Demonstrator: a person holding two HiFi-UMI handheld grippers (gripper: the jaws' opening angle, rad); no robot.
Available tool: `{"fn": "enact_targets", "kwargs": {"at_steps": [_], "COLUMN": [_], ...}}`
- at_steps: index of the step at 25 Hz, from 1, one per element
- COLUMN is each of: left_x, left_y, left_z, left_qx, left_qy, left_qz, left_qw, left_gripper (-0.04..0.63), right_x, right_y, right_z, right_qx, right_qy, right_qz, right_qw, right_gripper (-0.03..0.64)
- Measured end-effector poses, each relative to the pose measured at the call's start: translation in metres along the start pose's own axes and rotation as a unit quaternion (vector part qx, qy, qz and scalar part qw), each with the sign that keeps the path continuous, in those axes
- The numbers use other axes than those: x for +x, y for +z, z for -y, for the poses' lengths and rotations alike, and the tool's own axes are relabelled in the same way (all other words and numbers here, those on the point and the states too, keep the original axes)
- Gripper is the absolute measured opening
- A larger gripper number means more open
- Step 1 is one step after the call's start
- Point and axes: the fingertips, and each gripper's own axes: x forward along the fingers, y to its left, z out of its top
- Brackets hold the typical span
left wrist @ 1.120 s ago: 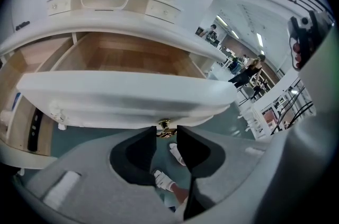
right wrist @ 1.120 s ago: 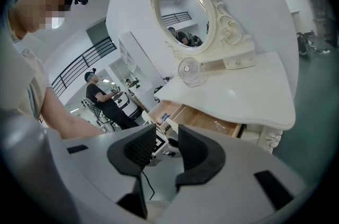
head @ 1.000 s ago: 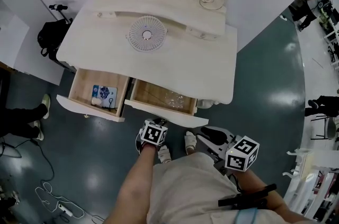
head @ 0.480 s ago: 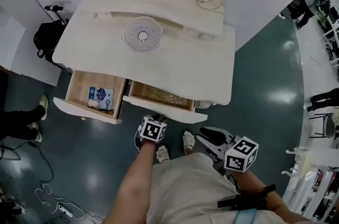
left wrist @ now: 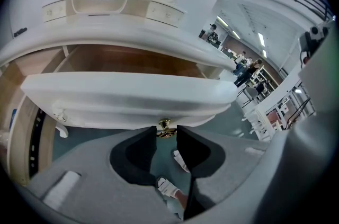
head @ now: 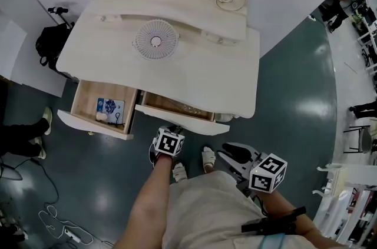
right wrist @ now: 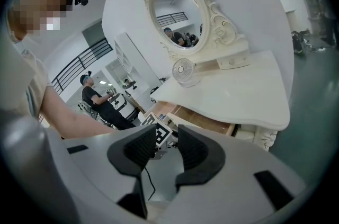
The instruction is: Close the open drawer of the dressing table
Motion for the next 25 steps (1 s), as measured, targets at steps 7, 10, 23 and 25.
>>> {"fn": "enact_targets", "kwargs": {"at_steps": [7, 10, 23, 25], "left_x": [0.002, 0.004, 0.011, 0.013], "left_y": [0.007, 0.01, 0.023, 0.023], "left_z": [-0.001, -0.003, -0.008, -0.009], "left_qx": [0.003, 0.006, 0.011, 0.011], "left_qy": [0.0, 0.003, 0.01, 0.01], "left_qz": [0.0, -0.001, -0.002, -0.003], "left_qw": [1.0, 1.0, 0.9999, 0.9999], "left_gripper": [0.123, 0.123, 0.123, 0.123], "right_x": [-0.003, -0.003, 0.004, 0.004], "right_y": [-0.001, -0.002, -0.005, -0.005], "right_z": [0.003, 0.003, 0.003, 0.003], "right_qx": [0.004, 0.004, 0.006, 0.004], "right_qy": [-0.001, -0.001, 0.008, 0.009], "right_qz": [0.0, -0.001, -0.008, -0.011], "right_qw": [1.0, 1.0, 1.0, 1.0], "right_gripper": [0.133, 0.132, 0.117, 0.117]}}
